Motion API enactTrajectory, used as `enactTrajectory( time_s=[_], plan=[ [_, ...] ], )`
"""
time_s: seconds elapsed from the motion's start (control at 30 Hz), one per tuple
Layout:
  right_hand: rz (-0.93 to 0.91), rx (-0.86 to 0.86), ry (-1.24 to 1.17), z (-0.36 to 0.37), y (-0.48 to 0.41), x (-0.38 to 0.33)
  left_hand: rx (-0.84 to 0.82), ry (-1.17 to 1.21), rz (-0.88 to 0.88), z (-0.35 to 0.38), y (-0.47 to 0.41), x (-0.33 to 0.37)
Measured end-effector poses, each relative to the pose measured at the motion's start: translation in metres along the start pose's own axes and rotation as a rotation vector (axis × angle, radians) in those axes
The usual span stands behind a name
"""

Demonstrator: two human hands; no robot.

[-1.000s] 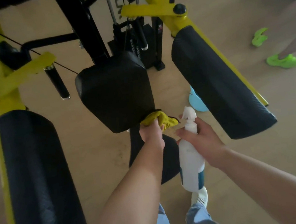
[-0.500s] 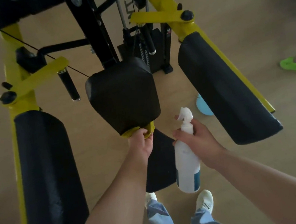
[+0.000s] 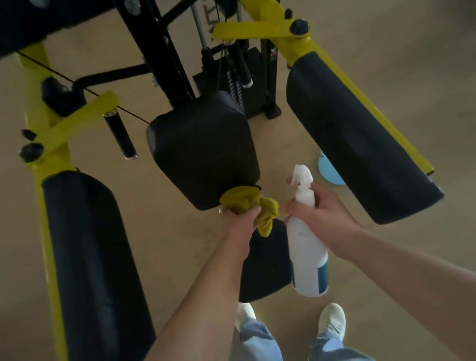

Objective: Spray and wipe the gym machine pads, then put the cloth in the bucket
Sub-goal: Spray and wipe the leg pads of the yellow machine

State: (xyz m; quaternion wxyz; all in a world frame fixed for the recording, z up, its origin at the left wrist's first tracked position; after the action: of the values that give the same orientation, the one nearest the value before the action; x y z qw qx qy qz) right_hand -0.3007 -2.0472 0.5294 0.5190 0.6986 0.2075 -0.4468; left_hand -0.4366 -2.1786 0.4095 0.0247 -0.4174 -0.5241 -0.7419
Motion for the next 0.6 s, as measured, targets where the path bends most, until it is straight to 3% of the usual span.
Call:
enactTrajectory(
  time_s=[0.13, 0.2, 0.33, 0.47, 0.6],
  plan=[
    [-0.018, -0.05, 0.019, 0.021, 0.0, -0.018, 0.28, 0.022, 0.3, -0.055, 0.057, 0.036],
    [-0.031, -0.082, 0.039, 0.033, -0.001, -0.027, 0.414, -0.111, 0.445, -0.069, 0.094, 0.07],
    [-0.065, -0.139, 0.065, 0.055, -0.001, -0.044, 0.546, -0.089, 0.619, -0.077, 0.136, 0.123],
    [-0.089, -0.176, 0.104, 0.068, -0.002, -0.054, 0.426, 0.028, 0.639, -0.073, 0.122, 0.142],
    [-0.087, -0.177, 0.114, 0.072, -0.007, -0.053, 0.307, 0.076, 0.532, -0.067, 0.079, 0.111]
  ],
)
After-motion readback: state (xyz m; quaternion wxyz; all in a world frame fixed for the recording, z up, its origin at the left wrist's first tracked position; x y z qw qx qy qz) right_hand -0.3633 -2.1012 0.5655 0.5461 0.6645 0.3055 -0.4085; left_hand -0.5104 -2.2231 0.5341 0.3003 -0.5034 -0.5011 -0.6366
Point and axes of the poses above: each hand's wrist, its own y-axis away from the middle knuckle, its own z-axis out of the palm, x = y × z, the point moved 9 cm from there along -y, towards the middle knuckle, and after that the axes turned 15 degrees about -x, right-handed, at the moved point
